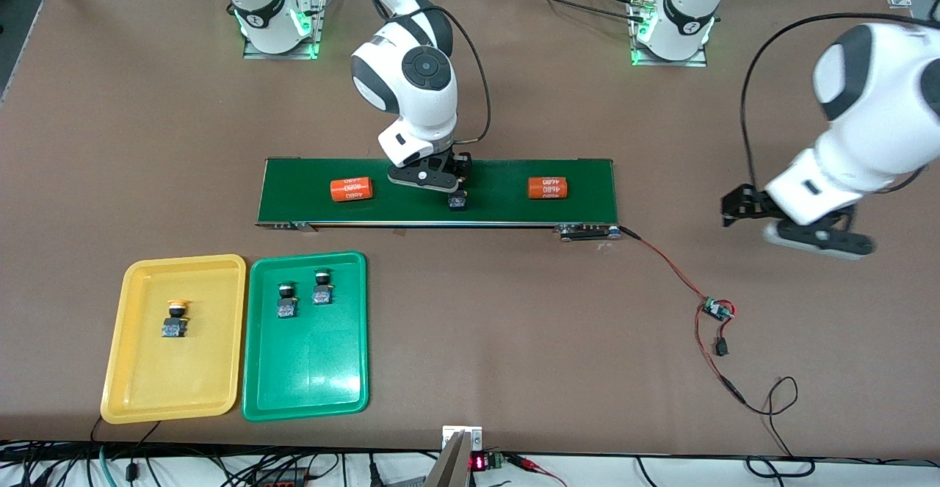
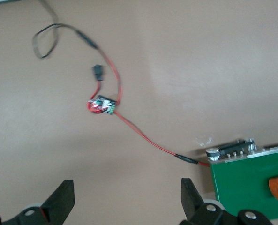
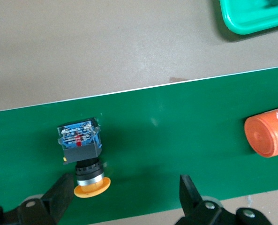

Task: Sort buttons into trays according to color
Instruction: 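Grasp the yellow-capped button with the right gripper while the left gripper withdraws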

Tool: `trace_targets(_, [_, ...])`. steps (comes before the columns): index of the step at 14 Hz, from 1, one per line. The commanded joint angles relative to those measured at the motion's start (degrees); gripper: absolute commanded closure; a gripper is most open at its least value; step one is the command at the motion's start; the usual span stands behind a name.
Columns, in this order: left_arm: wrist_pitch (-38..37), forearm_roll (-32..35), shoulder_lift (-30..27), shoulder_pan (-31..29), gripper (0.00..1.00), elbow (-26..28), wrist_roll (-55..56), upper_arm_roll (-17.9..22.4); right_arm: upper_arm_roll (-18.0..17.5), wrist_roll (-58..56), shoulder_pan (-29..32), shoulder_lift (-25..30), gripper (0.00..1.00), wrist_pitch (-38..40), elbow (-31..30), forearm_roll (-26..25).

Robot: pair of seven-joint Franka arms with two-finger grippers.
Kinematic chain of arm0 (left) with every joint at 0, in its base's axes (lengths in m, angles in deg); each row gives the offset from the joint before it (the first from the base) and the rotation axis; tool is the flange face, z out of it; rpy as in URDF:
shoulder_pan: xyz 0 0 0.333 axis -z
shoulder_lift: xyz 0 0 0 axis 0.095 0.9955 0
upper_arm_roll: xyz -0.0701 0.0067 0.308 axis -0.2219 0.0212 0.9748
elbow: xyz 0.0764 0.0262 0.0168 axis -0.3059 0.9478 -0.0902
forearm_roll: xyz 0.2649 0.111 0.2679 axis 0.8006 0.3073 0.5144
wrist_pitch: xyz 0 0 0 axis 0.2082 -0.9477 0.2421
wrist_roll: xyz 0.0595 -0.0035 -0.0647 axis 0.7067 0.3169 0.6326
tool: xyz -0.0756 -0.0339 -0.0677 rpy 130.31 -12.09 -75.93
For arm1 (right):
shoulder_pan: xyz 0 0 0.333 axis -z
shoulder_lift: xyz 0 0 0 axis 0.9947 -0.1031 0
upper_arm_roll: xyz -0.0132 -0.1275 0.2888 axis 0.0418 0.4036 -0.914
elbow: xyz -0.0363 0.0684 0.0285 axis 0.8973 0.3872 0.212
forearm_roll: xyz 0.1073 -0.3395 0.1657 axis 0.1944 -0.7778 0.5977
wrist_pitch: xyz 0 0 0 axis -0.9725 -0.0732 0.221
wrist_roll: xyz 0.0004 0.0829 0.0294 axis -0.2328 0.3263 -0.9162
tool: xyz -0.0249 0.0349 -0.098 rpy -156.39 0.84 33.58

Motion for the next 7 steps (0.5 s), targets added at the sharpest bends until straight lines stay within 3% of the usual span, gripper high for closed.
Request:
trace_targets(1, [-3.22,-1.22,-1.22,0.94,0.00,-2.00,6.35,3.00,-0.37,-0.01,0.41,-0.58,0.00,-0.03,0.55,-0.93])
trace_targets(5, [-9.21,-1.22,-0.78,2.16,0.00,-7.98,7.94,7.30,-0.28,-6.26,0.85,-1.28,0.00,-0.20,1.16,-0.67])
trace_targets(7, [-10.62,-1.57,-0.78,3.57,0.00,-8.34,9.43,9.24,-0.28,-6.34,0.85,-1.54,0.00,-0.46,1.60,-0.58])
